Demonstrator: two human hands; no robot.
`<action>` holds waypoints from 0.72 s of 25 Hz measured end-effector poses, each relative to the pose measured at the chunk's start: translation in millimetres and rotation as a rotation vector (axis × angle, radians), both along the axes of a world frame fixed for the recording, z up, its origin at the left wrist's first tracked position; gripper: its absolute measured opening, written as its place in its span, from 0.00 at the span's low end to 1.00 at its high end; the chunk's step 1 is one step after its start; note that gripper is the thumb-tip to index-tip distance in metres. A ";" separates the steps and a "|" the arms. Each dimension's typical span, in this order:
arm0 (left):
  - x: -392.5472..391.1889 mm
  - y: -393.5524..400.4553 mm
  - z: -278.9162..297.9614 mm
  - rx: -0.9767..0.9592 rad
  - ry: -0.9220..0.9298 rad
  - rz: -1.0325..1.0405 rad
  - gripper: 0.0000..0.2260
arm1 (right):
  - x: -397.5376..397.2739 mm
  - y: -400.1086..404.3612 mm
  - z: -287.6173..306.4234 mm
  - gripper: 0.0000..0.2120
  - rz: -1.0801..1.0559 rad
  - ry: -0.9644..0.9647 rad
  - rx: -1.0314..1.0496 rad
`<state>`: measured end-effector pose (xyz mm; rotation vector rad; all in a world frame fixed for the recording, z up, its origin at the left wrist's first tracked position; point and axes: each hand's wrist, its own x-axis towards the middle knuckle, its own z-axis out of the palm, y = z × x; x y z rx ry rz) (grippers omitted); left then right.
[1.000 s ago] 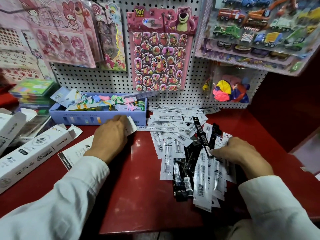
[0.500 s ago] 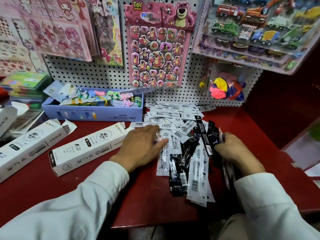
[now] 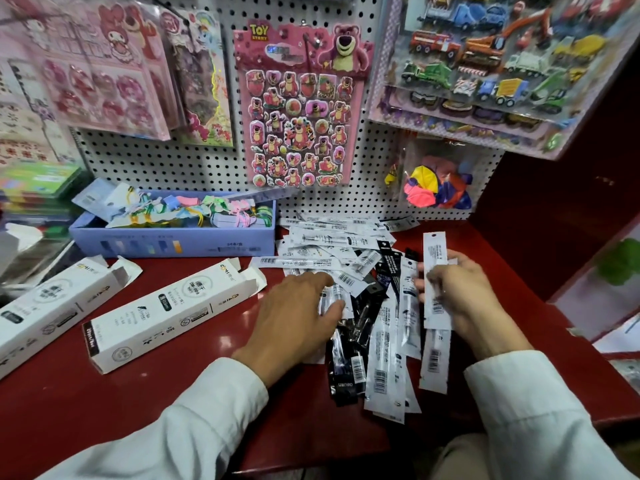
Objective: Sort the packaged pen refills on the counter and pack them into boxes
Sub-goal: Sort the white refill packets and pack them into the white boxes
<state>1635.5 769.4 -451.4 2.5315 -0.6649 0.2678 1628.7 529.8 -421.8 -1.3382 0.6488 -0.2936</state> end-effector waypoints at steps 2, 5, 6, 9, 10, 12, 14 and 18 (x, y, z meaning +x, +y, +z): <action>-6.3 -5.5 6.0 -0.077 0.089 -0.059 0.14 | -1.5 -2.8 -0.9 0.20 -0.039 0.050 -0.008; -11.9 -7.9 5.7 -0.068 0.170 -0.109 0.13 | -1.8 -4.2 -15.6 0.15 0.037 0.306 -0.485; -11.6 -6.7 5.7 -0.071 0.186 -0.104 0.13 | -2.0 0.0 -19.8 0.15 0.130 0.384 -0.633; -6.4 -0.8 4.2 -0.072 0.200 -0.037 0.14 | 3.5 12.8 -25.0 0.24 0.242 0.561 -0.850; -5.0 1.7 3.0 -0.047 0.191 -0.007 0.15 | 7.0 14.6 -23.7 0.19 0.213 0.566 -0.892; -5.3 5.0 1.4 0.057 0.184 0.036 0.18 | 13.1 12.1 -20.5 0.11 0.146 0.517 -0.867; -8.0 6.7 -0.8 0.153 0.193 0.052 0.20 | 14.4 8.1 -16.5 0.08 0.055 0.425 -0.808; 3.3 16.5 2.2 0.134 0.334 0.126 0.20 | 8.1 18.6 -0.7 0.02 -0.021 0.129 -0.285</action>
